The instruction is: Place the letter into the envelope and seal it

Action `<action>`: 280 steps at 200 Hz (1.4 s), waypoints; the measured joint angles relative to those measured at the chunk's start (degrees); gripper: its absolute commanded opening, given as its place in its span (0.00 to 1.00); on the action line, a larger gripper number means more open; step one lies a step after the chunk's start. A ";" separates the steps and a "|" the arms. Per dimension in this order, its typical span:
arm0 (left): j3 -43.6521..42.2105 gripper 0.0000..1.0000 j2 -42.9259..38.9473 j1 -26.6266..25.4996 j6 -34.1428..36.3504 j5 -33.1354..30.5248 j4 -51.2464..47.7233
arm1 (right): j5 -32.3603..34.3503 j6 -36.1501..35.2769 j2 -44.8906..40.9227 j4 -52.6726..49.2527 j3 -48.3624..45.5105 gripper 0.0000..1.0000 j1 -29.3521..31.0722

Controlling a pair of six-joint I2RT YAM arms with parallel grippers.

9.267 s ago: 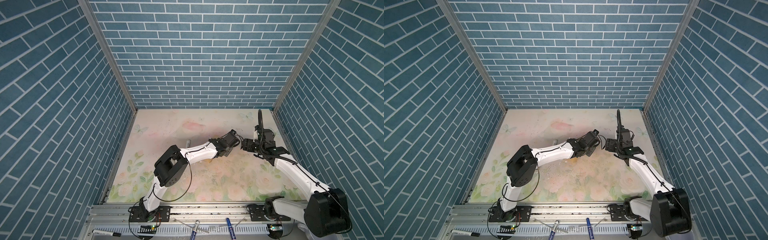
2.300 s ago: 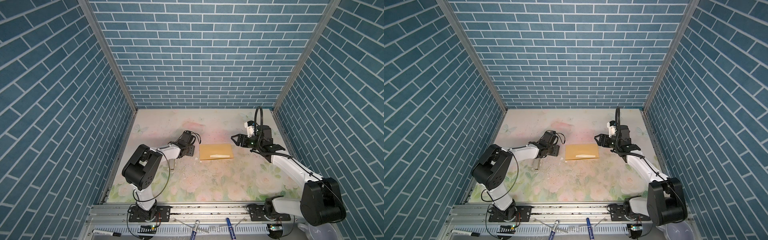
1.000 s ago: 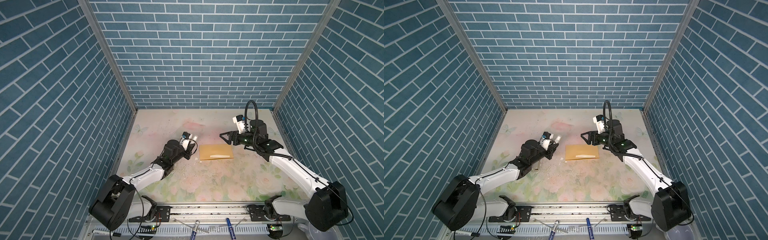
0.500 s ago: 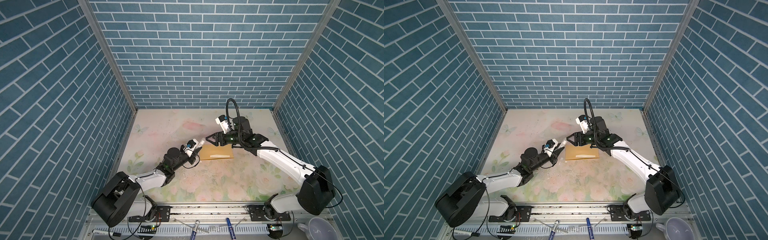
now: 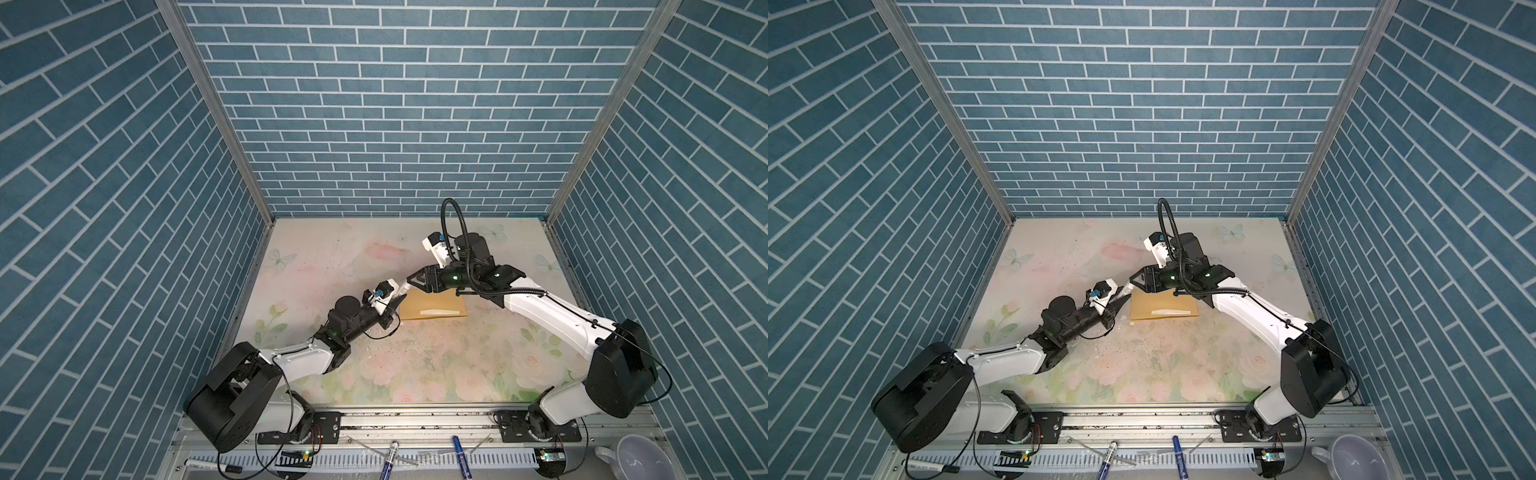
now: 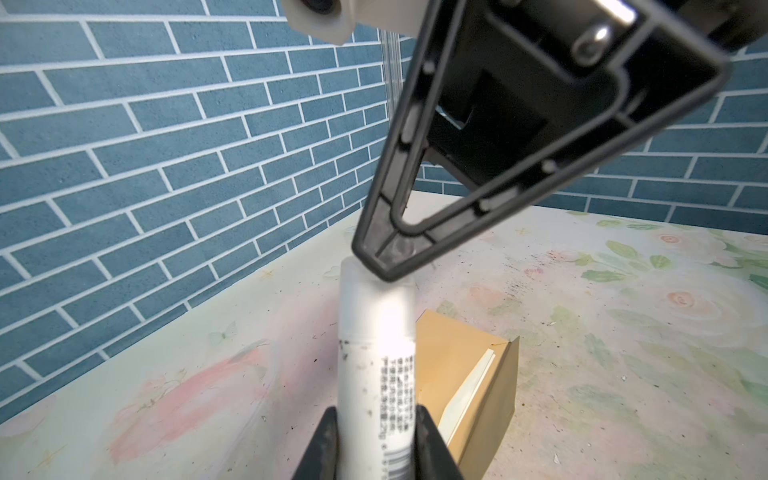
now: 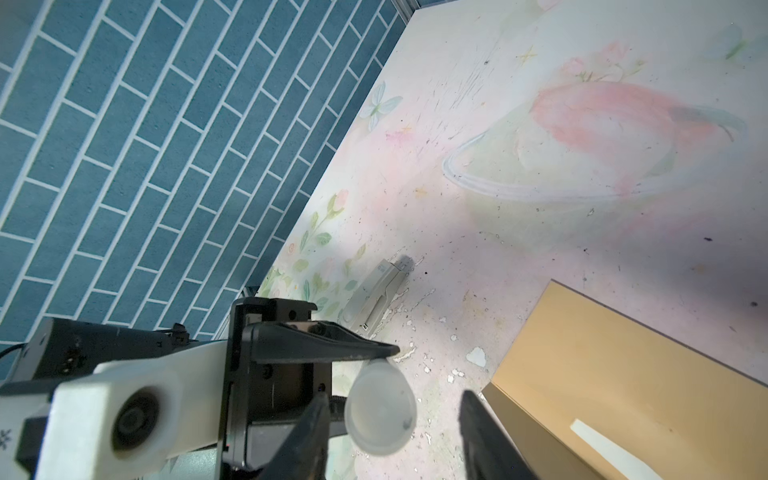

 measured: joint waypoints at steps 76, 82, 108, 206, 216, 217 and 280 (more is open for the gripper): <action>0.00 0.00 0.00 -0.20 0.11 -0.17 -0.22 | -2.43 0.96 1.16 0.83 0.28 0.21 0.09; 0.02 0.00 0.02 -0.17 0.09 -0.28 -0.24 | -2.51 1.18 1.31 0.87 0.37 0.19 0.07; 0.00 0.00 0.02 -0.17 0.09 -0.72 -0.28 | -2.71 1.09 1.70 0.94 0.72 0.14 0.02; -0.04 0.00 0.15 -0.50 0.11 -0.24 0.85 | -5.97 0.83 1.40 0.31 0.72 0.06 -2.10; -0.04 0.00 0.42 -0.57 0.09 0.00 1.60 | -6.69 0.83 1.16 0.07 0.72 0.06 -2.54; -0.04 0.00 0.46 -0.57 0.09 0.02 1.66 | -6.75 0.83 1.14 0.04 0.70 0.06 -2.56; -1.22 0.00 2.27 -0.72 -0.09 0.63 3.32 | -8.41 0.83 -0.57 0.31 0.70 0.05 -6.21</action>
